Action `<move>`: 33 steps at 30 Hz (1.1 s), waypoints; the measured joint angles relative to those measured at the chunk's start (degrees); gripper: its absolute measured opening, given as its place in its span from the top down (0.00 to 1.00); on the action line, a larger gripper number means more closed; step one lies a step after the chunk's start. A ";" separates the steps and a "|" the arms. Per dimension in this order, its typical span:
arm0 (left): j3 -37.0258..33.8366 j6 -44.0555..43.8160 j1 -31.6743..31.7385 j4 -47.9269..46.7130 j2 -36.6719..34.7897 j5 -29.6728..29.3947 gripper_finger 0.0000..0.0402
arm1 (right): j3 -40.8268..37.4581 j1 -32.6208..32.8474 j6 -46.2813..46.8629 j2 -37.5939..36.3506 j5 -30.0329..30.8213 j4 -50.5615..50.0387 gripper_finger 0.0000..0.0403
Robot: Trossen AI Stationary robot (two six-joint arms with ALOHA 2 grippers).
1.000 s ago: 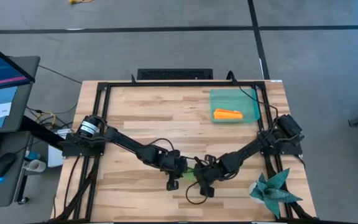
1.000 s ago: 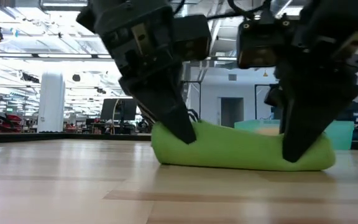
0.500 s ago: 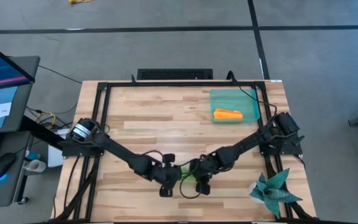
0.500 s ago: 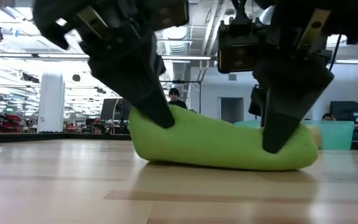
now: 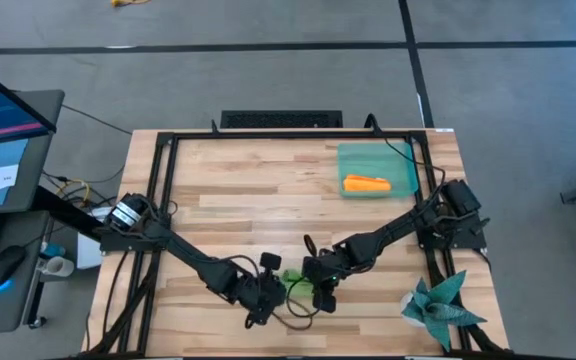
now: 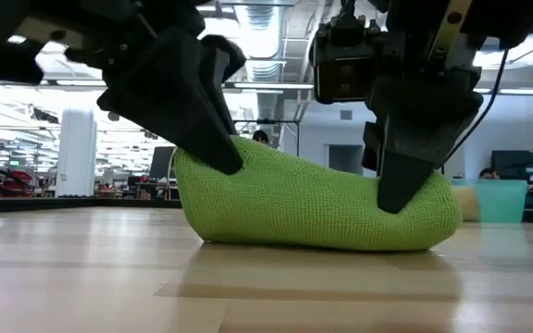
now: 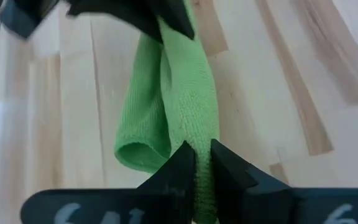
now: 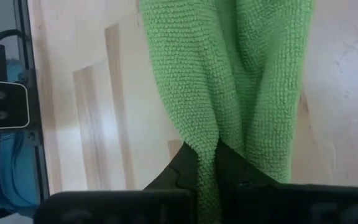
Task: Roll microfiber towels into tight, uniform cylinder then place into a basket
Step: Roll the green towel
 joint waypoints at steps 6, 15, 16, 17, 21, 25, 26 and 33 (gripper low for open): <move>0.00 8.53 -2.32 0.25 0.00 -2.76 0.93 | 0.07 0.00 -0.06 -0.04 -0.95 0.63 0.91; 0.00 16.51 -3.84 3.63 0.00 -2.59 0.93 | -0.04 0.11 -0.04 -0.04 -2.56 2.26 0.92; 0.00 15.62 -3.54 3.52 0.00 -2.38 0.93 | -0.07 0.11 -0.02 -0.04 -2.57 2.24 0.92; 0.00 14.12 -3.27 3.37 0.00 -2.18 0.93 | -0.11 0.10 -0.02 -0.04 -2.55 2.15 0.92; 0.00 9.98 -2.04 2.52 0.00 -0.32 0.93 | -0.11 0.07 0.08 -0.02 -2.37 2.10 0.91; 0.00 9.87 -1.45 -0.05 -0.07 1.20 0.88 | -0.35 0.07 0.19 0.16 -2.57 0.22 0.91; -0.02 9.89 -1.51 -0.53 -0.09 1.53 0.85 | -0.46 0.13 0.18 0.25 -2.65 -0.06 0.91; -0.02 5.81 -1.22 -0.73 -0.13 1.08 0.68 | -0.30 0.13 0.20 0.24 -3.23 -0.45 0.92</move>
